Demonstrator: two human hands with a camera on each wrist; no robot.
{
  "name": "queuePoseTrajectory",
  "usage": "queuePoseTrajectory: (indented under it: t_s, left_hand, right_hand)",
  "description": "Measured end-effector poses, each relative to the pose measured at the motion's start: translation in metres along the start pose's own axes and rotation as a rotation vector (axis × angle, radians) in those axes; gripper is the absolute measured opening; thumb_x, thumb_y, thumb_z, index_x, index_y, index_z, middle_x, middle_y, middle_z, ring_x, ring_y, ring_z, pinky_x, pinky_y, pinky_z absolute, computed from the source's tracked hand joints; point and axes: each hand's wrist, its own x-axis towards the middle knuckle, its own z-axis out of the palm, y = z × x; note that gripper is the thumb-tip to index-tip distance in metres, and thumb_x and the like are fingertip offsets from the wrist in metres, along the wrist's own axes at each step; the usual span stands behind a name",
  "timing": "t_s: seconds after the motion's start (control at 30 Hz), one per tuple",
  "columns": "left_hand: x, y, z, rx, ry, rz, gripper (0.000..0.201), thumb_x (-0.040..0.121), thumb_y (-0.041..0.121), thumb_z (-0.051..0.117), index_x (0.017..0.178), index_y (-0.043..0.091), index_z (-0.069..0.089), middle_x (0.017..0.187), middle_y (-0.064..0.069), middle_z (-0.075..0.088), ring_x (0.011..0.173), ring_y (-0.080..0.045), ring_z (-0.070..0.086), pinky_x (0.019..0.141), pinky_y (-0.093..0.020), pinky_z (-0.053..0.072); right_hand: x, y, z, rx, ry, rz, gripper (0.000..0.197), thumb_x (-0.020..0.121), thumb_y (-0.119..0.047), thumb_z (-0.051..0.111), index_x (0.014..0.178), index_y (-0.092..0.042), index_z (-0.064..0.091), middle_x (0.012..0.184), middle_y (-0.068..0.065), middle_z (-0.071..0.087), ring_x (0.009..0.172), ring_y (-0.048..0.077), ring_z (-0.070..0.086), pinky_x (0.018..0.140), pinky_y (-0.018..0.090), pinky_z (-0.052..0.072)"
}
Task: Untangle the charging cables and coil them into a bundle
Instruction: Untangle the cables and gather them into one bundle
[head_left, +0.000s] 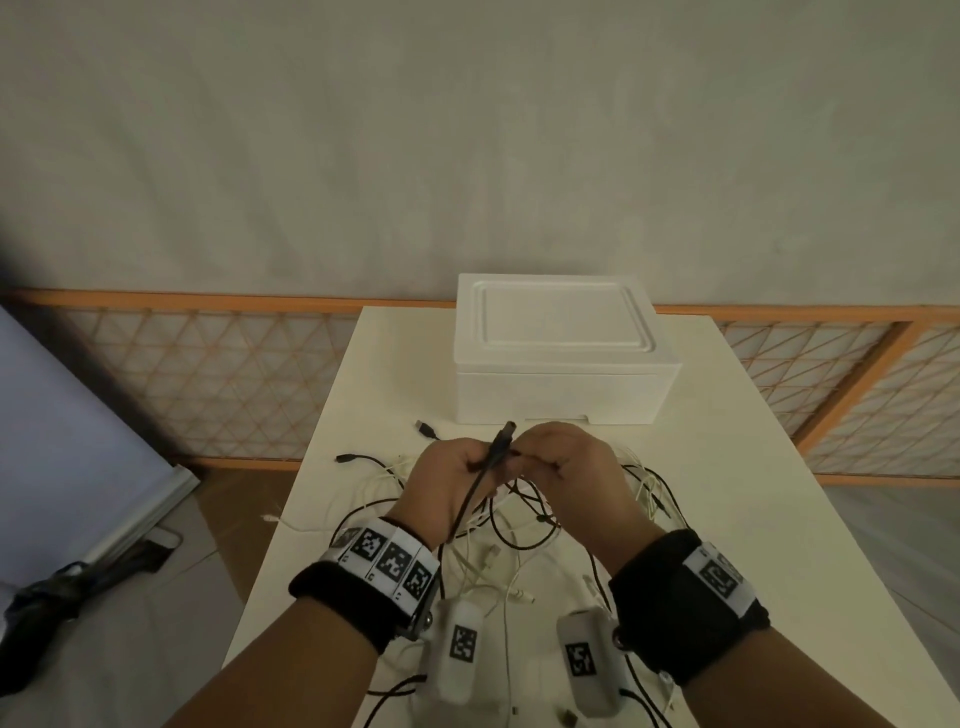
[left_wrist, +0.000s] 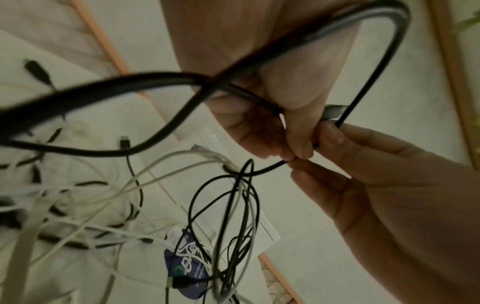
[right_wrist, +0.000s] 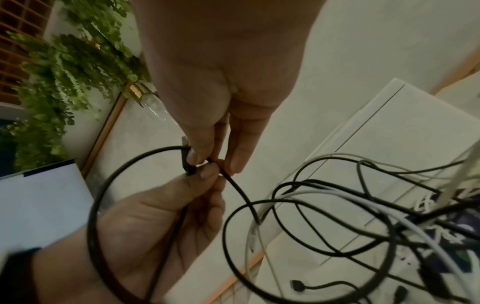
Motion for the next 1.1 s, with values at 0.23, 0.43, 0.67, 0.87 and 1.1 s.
queuePoseTrajectory:
  t_s: [0.23,0.43,0.67,0.87,1.1]
  left_hand:
    - [0.010,0.011,-0.004,-0.284,0.037,-0.001,0.019,0.086,0.007,0.065,0.072,0.020,0.069,0.060,0.004,0.065,0.062,-0.010,0.063,0.063,-0.020,0.051]
    - [0.014,-0.006,0.002,-0.471,-0.024,-0.039,0.006,0.081,0.018,0.070,0.078,0.021,0.075,0.077,-0.007,0.069,0.081,-0.028,0.063,0.081,-0.036,0.053]
    - [0.016,-0.015,-0.002,-0.328,-0.182,-0.058,0.006,0.083,0.028,0.070,0.083,0.029,0.076,0.088,-0.003,0.073,0.091,-0.014,0.066,0.094,-0.037,0.047]
    - [0.020,-0.020,-0.001,-0.033,-0.143,-0.038,0.018,0.084,0.028,0.070,0.084,0.010,0.073,0.080,-0.007,0.072,0.075,-0.009,0.060,0.079,-0.031,0.047]
    - [0.020,-0.044,-0.019,0.465,-0.123,-0.073,0.029,0.096,0.038,0.051,0.092,0.017,0.070,0.081,-0.002,0.068,0.079,-0.019,0.062,0.064,-0.024,0.037]
  right_hand:
    - [-0.002,0.011,0.013,0.116,-0.111,0.243,0.018,0.084,-0.019,0.070,0.085,-0.030,0.056,0.080,-0.014,0.064,0.077,-0.006,0.059,0.070,0.010,0.045]
    - [0.010,0.009,0.012,-0.068,-0.165,0.160,0.004,0.087,-0.013,0.063,0.087,-0.009,0.064,0.071,-0.010,0.058,0.066,-0.001,0.052,0.062,0.013,0.039]
    - [0.011,-0.002,0.007,-0.054,-0.111,0.194,0.005,0.096,-0.014,0.044,0.094,-0.018,0.047,0.075,0.005,0.066,0.066,0.021,0.061,0.062,0.043,0.052]
    - [0.016,-0.020,-0.002,-0.043,-0.025,0.208,0.016,0.098,-0.014,0.041,0.091,-0.028,0.044,0.075,-0.002,0.069,0.060,0.002,0.059,0.054,0.026,0.047]
    - [0.037,-0.066,-0.041,0.487,0.371,0.093,0.009,0.099,-0.016,0.042,0.093,-0.021,0.045,0.075,0.008,0.072,0.068,0.018,0.071,0.059,0.028,0.054]
